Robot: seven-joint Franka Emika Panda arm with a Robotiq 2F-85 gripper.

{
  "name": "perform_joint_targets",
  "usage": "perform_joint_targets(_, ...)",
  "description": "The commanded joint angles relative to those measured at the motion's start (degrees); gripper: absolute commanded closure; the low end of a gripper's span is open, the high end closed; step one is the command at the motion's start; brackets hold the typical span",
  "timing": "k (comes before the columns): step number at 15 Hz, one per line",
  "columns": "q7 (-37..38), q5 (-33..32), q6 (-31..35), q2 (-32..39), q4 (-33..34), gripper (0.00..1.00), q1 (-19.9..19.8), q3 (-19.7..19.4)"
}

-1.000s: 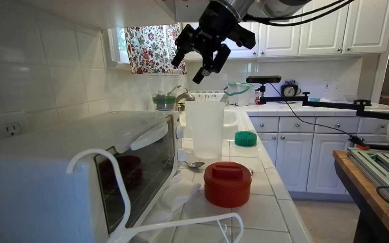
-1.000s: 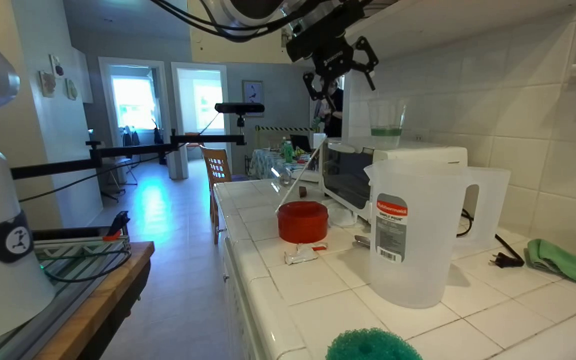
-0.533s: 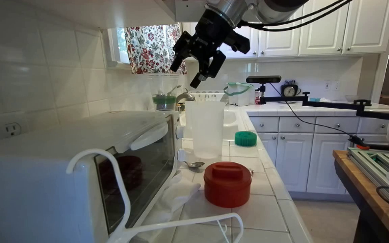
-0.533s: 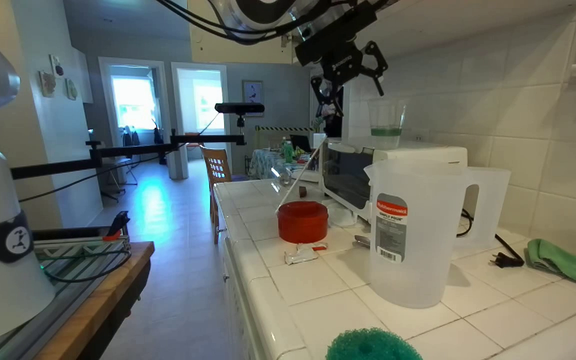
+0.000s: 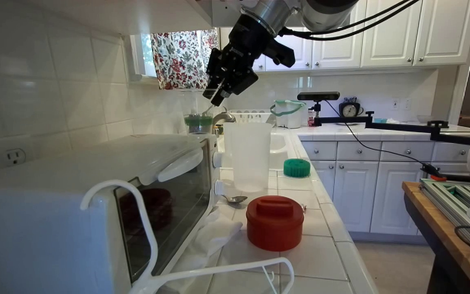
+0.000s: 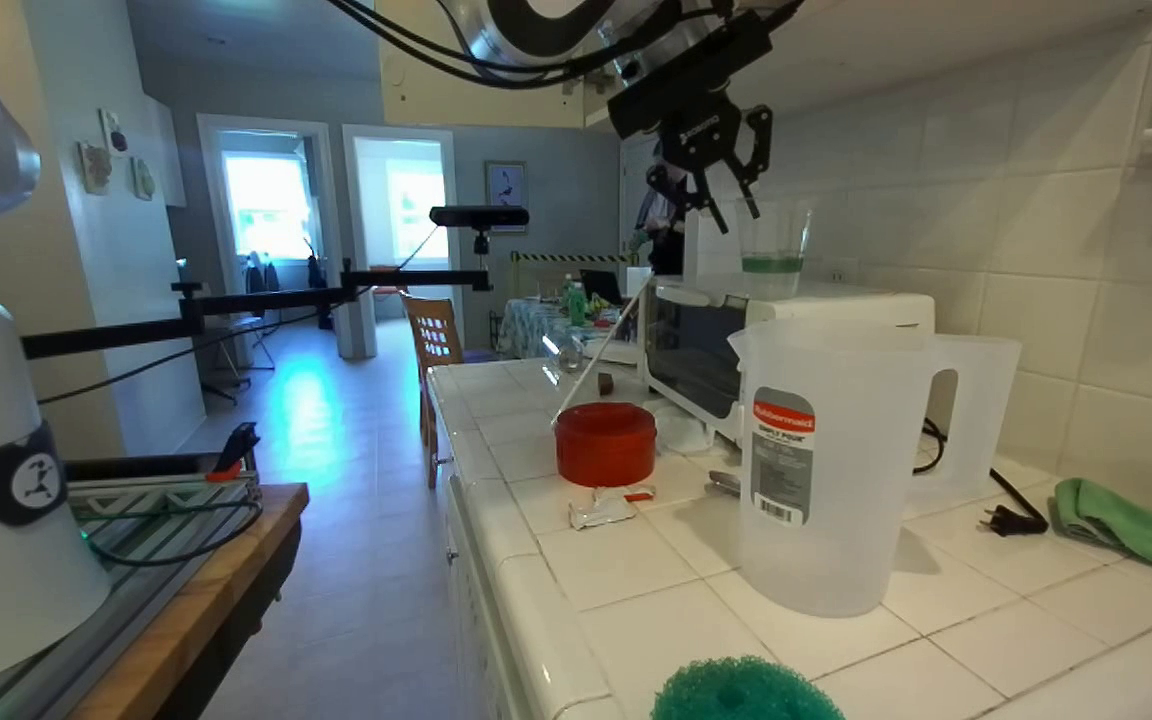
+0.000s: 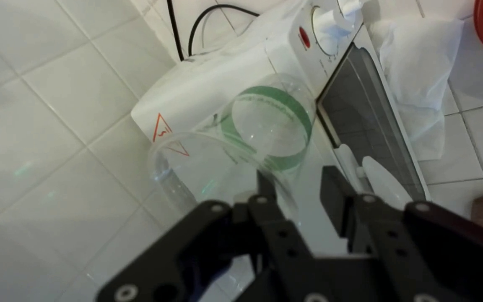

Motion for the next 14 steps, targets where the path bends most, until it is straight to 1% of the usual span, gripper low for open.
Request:
perform_joint_targets(1, -2.02, 2.24, -1.50, -0.66, 0.31, 0.96, 0.26, 0.21)
perform_joint_targets(2, -1.17, 2.15, -2.12, -1.10, -0.06, 1.00, 0.29, 0.30)
perform_joint_targets(4, -0.15, 3.18, -4.34, -1.69, -0.37, 1.00, 0.39, 0.55)
perform_joint_targets(5, -0.07, 4.56, -6.13, -2.31, -0.53, 0.98, 0.46, 0.71)
perform_joint_targets(8, 0.94, 8.64, -12.73, -5.05, -1.16, 0.98, 0.66, 0.79)
perform_joint_targets(9, 1.59, 9.57, -15.04, -6.37, -1.61, 0.98, -0.35, 1.88)
perform_joint_targets(11, 1.97, 11.63, -18.84, -8.79, -2.88, 0.98, 0.14, 1.72)
perform_joint_targets(13, 1.93, 12.85, -21.09, -10.68, -4.69, 0.98, 0.56, 1.72)
perform_joint_targets(14, 2.88, 12.30, -21.61, -11.49, -5.71, 0.98, 0.52, 1.89)
